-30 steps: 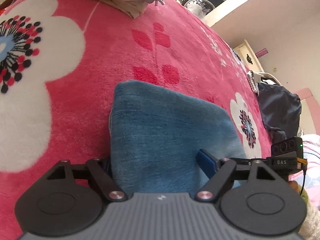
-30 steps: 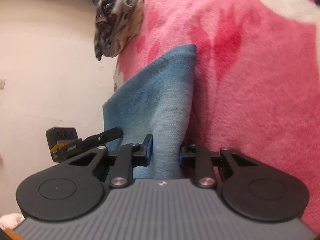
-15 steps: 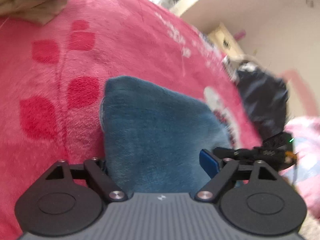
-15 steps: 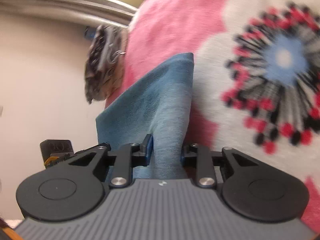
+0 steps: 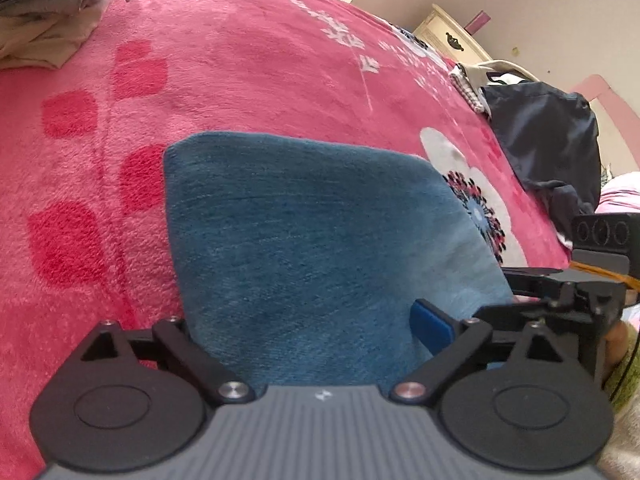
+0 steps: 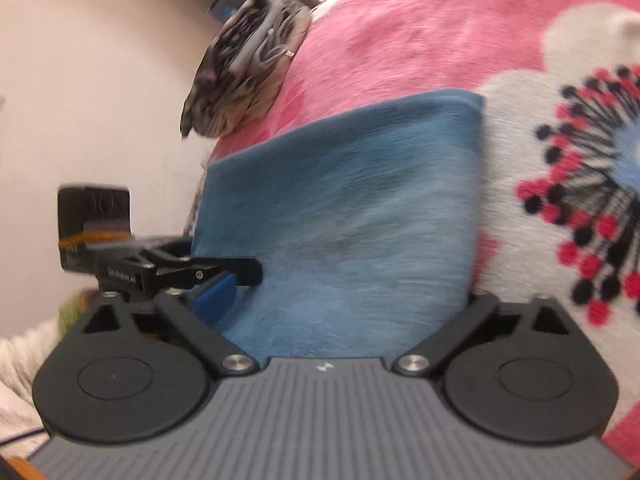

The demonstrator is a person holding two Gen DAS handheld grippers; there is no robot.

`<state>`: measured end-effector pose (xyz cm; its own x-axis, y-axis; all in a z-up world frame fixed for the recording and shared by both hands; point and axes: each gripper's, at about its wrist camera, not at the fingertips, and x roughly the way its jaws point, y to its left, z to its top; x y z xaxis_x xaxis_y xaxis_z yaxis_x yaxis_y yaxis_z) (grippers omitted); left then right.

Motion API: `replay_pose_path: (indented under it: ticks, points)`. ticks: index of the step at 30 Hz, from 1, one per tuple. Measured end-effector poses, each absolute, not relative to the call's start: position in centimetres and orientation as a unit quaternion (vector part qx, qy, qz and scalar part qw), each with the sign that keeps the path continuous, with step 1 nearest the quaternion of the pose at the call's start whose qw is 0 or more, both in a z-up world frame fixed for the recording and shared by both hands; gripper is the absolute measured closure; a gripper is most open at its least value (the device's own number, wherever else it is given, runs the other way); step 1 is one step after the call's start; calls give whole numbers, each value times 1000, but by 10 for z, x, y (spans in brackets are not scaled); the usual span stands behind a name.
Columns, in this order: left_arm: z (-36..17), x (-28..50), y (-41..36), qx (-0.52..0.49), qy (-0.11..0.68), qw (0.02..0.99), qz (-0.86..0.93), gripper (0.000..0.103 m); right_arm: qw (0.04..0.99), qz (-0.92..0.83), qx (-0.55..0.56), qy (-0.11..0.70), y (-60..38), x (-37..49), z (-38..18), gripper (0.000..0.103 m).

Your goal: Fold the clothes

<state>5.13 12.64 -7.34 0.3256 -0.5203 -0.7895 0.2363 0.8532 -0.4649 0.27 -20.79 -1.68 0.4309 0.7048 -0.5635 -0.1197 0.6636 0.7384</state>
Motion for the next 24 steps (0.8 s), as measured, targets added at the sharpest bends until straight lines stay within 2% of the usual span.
replay_pose_path:
  ticks: [6, 14, 24]
  points:
    - [-72, 51, 126, -137, 536, 801, -227, 7, 792, 257, 305, 463, -197, 3, -11, 1]
    - [-72, 55, 122, -126, 548, 794, -230, 1, 793, 248, 336, 443, -199, -4, -13, 1]
    - [-72, 56, 118, -117, 557, 792, -219, 0, 793, 226, 342, 451, -197, -6, -11, 1]
